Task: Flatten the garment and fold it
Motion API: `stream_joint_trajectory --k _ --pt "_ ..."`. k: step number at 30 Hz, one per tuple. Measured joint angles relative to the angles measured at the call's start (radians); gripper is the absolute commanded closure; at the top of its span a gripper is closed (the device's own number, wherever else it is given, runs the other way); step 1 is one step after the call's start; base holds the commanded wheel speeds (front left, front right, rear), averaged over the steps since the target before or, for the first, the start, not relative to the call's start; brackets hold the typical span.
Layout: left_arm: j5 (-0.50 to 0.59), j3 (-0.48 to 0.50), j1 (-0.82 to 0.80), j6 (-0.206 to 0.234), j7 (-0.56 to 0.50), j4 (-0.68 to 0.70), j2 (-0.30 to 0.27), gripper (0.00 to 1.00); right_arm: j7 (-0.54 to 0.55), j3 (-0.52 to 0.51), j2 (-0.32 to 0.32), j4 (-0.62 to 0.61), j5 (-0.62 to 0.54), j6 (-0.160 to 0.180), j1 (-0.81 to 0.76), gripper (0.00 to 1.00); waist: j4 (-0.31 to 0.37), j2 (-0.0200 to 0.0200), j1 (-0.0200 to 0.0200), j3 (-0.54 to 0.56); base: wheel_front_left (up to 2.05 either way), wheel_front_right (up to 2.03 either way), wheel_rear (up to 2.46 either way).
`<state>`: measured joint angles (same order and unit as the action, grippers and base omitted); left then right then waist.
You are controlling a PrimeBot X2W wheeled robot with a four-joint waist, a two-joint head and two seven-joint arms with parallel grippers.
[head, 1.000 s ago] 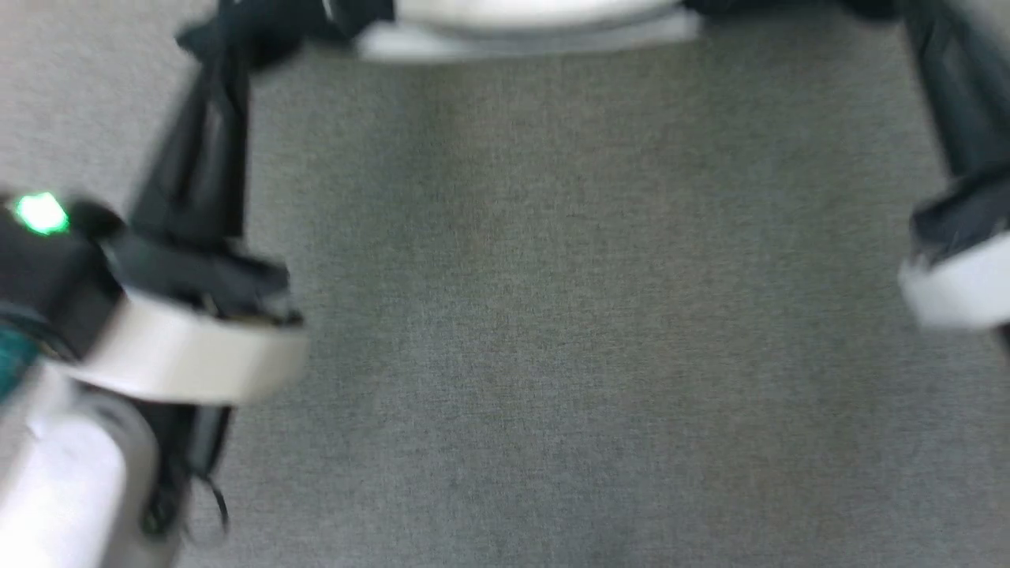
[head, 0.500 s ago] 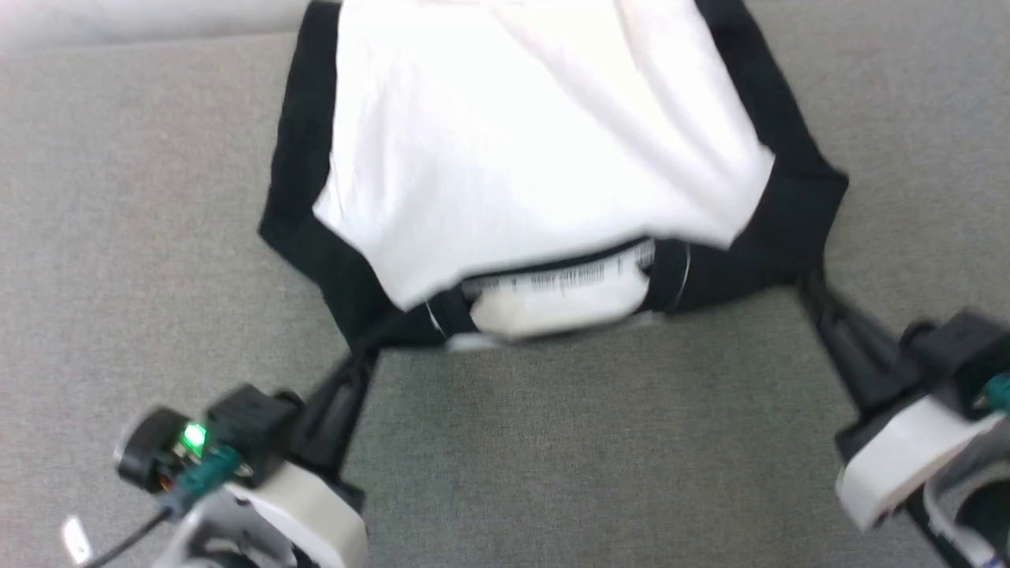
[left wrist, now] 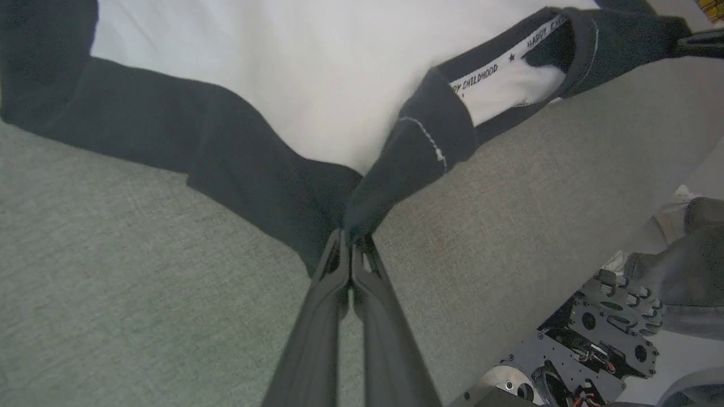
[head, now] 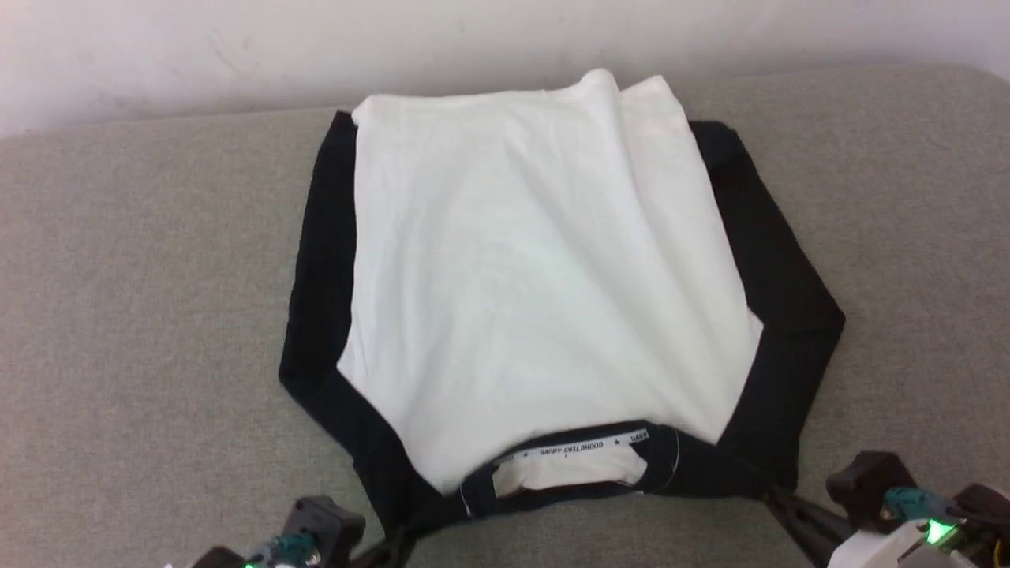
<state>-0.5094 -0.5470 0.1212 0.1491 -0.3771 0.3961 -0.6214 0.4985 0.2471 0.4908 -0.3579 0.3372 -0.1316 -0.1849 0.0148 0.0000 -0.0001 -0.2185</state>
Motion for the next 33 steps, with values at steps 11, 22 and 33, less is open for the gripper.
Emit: stream_joint_trajectory --k 11,22,33 --pt "-0.092 -0.065 0.080 -0.007 -0.099 -0.036 0.009 1.00 0.085 0.061 0.028 0.031 0.049 0.000 -0.104 1.00 -0.001 0.0000 0.0001 0.061 0.00 0.00 0.00" --pt "-0.093 -0.077 0.093 -0.008 -0.089 -0.065 0.020 1.00 0.108 0.073 0.026 0.026 0.051 0.000 -0.154 1.00 -0.021 0.0001 0.0001 0.092 0.00 0.00 0.00" --pt "-0.120 -0.066 0.055 -0.035 0.045 -0.278 0.127 0.32 -0.002 0.106 -0.050 0.168 0.029 0.000 -0.121 0.07 -0.016 0.0000 0.0001 0.118 0.00 0.00 0.00"
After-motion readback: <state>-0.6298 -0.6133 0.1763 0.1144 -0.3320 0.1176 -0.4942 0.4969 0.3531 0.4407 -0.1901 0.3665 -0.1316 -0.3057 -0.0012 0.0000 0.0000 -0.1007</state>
